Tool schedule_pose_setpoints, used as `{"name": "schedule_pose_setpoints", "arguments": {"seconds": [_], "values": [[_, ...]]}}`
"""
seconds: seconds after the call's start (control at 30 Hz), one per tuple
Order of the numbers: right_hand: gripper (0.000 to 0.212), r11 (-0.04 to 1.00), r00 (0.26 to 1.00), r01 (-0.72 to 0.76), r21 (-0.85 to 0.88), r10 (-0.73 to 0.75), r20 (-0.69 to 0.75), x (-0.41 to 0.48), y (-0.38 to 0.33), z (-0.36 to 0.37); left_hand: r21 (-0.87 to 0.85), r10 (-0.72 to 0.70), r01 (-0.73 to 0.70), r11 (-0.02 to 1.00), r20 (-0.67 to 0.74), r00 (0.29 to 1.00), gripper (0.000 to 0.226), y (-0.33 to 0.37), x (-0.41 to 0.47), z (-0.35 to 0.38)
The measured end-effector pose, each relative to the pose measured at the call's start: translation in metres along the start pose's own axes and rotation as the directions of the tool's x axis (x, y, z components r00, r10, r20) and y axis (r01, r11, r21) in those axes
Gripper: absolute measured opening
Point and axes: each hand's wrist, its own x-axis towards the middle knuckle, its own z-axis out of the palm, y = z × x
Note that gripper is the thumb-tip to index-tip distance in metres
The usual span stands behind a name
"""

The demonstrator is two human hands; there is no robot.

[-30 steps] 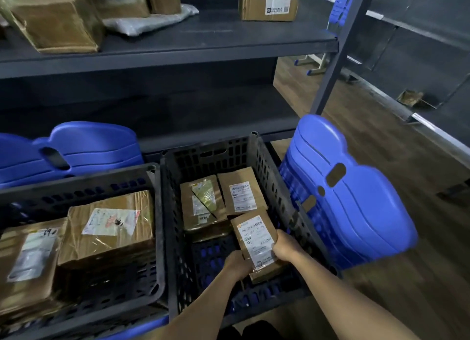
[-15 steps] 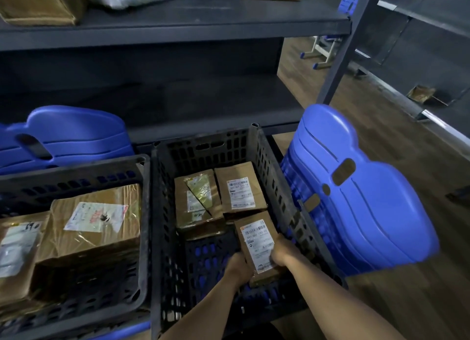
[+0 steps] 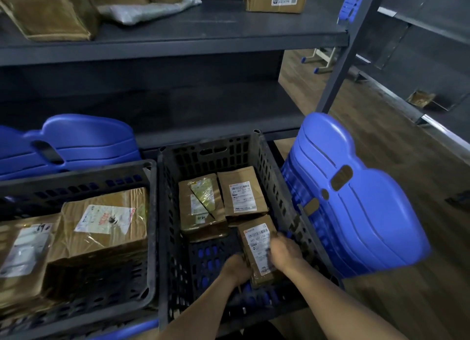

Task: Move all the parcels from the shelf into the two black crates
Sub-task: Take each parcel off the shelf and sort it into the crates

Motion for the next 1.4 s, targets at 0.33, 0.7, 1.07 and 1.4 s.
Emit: {"name": "schedule_pose_setpoints", "arguments": {"seconds": [0.33, 0.7, 1.07, 1.4], "values": [[0.064, 0.91, 0.945, 0.325, -0.259, -0.325, 0.043, -0.057, -0.013, -0.072, 0.377, 0.066, -0.001, 0.926, -0.159, 0.985, 0.063, 0.039, -0.075, -0.079], [0.064, 0.884, 0.872, 0.457, -0.098, -0.467, -0.144, -0.078, -0.068, -0.203, 0.479, 0.182, 0.016, 0.878, -0.364, 0.913, 0.065, 0.098, -0.146, -0.188], [0.063, 0.821, 0.699, 0.522, -0.23, -0.566, -0.437, -0.067, -0.172, -0.367, 0.527, 0.346, 0.125, 0.841, -0.701, 0.624, 0.068, 0.113, -0.226, -0.376], [0.057, 0.827, 0.612, 0.509, -0.239, -0.543, -0.575, -0.056, -0.287, -0.459, 0.583, 0.418, 0.201, 0.787, -0.745, 0.52, 0.048, 0.095, -0.26, -0.515]]}}
